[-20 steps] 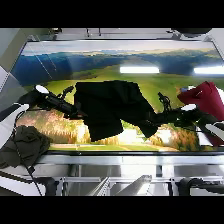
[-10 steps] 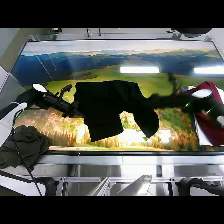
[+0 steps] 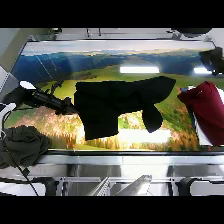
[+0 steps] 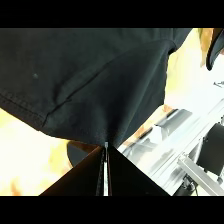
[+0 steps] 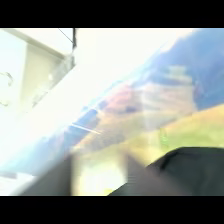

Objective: Fold the shirts.

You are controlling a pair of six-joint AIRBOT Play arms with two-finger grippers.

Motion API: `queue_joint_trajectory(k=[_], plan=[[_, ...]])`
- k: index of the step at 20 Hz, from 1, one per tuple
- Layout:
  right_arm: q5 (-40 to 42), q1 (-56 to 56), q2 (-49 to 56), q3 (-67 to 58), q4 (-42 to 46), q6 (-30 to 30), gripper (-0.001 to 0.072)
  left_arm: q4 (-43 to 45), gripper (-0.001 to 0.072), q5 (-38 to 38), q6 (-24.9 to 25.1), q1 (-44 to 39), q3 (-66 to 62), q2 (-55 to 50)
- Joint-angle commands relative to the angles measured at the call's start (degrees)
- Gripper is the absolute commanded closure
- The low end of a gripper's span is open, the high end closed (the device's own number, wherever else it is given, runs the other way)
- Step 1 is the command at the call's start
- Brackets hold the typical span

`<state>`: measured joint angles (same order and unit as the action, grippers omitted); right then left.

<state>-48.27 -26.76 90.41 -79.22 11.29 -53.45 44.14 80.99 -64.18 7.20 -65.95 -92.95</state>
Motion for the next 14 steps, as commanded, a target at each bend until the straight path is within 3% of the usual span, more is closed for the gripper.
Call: queue_joint_trajectory(k=[1, 2, 3, 6, 9, 12, 13, 14], plan=[[-15.6, -4.4, 1.0, -1.4, 0.6, 2.4, 0.0586, 1.8, 0.0688, 0.2, 0.1, 0.8, 0.0, 0.6], [-21.0, -4.7, 1.0, -1.4, 2.9, 1.7, 0.0683, 2.8, 0.0567, 0.4, 0.1, 0.8, 0.0, 0.6], [-26.1, -4.4, 0.8, -0.9, 6.1, -0.5, 0.0694, 2.9, 0.0462, 0.8, 0.1, 0.8, 0.0, 0.6], [-36.5, -2.1, -1.6, 6.8, 11.8, -2.2, 0.0694, 2.8, 0.0461, 0.6, 0.1, 0.8, 0.0, 0.6], [-34.8, -0.7, -8.9, 23.8, 11.7, 0.9, 0.0672, 2.8, 0.0462, -0.7, 0.1, 0.8, 0.0, 0.6], [-33.8, 0.0, -17.2, 40.0, 11.7, 7.6, 0.0112, 3.8, 0.0461, 0.1, 0.1, 0.8, 0.0, 0.6], [-34.2, 0.6, -18.7, 43.3, 11.7, 7.6, 0.0002, 5.2, 0.0461, 0.4, -0.2, 0.8, 0.0, 0.6], [-34.2, 1.0, -19.7, 45.6, 11.7, 7.6, 0.0003, 6.3, 0.0462, 0.4, -0.9, 0.8, 0.0, 0.5]])
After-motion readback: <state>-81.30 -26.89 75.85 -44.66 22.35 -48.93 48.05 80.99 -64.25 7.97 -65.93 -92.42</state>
